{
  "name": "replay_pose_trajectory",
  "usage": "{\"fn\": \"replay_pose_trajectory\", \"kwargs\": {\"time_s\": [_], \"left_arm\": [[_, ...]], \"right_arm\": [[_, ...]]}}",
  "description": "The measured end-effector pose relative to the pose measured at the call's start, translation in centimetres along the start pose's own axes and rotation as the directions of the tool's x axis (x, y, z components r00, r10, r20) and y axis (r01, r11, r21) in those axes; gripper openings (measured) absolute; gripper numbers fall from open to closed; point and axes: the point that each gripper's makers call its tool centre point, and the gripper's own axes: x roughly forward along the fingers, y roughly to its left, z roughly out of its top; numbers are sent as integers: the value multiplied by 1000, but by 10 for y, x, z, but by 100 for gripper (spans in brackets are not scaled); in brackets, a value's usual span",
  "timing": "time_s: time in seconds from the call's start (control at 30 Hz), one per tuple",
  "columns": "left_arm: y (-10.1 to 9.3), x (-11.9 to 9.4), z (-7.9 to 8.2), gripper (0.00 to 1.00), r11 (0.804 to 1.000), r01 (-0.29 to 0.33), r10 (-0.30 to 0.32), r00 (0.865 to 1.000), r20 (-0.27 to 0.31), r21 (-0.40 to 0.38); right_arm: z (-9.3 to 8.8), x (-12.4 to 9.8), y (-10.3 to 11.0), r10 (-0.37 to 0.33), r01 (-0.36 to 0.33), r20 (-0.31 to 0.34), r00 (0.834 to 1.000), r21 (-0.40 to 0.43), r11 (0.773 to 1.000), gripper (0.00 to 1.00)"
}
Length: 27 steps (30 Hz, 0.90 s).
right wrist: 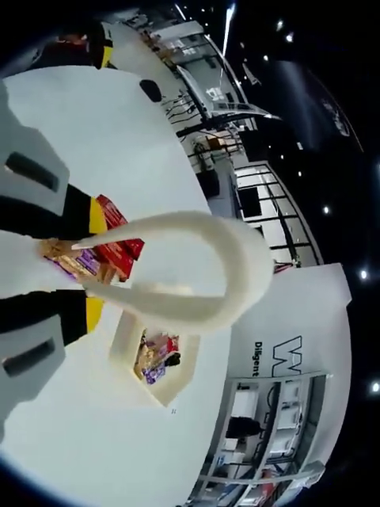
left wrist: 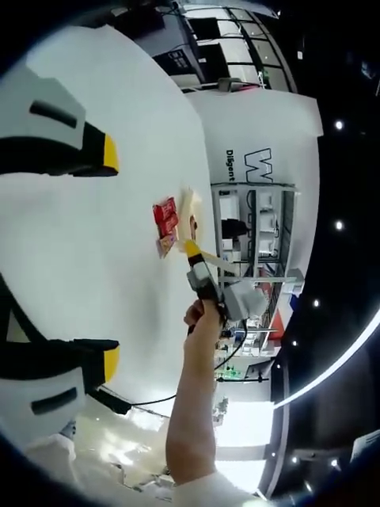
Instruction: Place the target food into the container with the food tongs after gripping and lifting it, then release it inside without dropping or visibly crushing the food.
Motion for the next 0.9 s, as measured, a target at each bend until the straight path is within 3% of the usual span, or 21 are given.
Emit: {"fn": "replay_pose_trajectory", "kwargs": {"time_s": [0.2, 0.33, 0.9], "left_arm": [[1, -1, -3, 83, 1000, -1, 1, 1000, -6, -4], [2, -1, -1, 83, 1000, -3, 3, 1000, -1, -4], [-2, 3, 0, 83, 1000, 7, -6, 1000, -9, 5]], "right_arm": [[-2, 3, 2, -1, 1, -3, 1000, -12, 1000, 17], [-9, 3, 1, -19, 17, -24, 1000, -70, 997, 17], [-10, -10, -27, -47, 46, -22, 999, -36, 998, 17]]}}
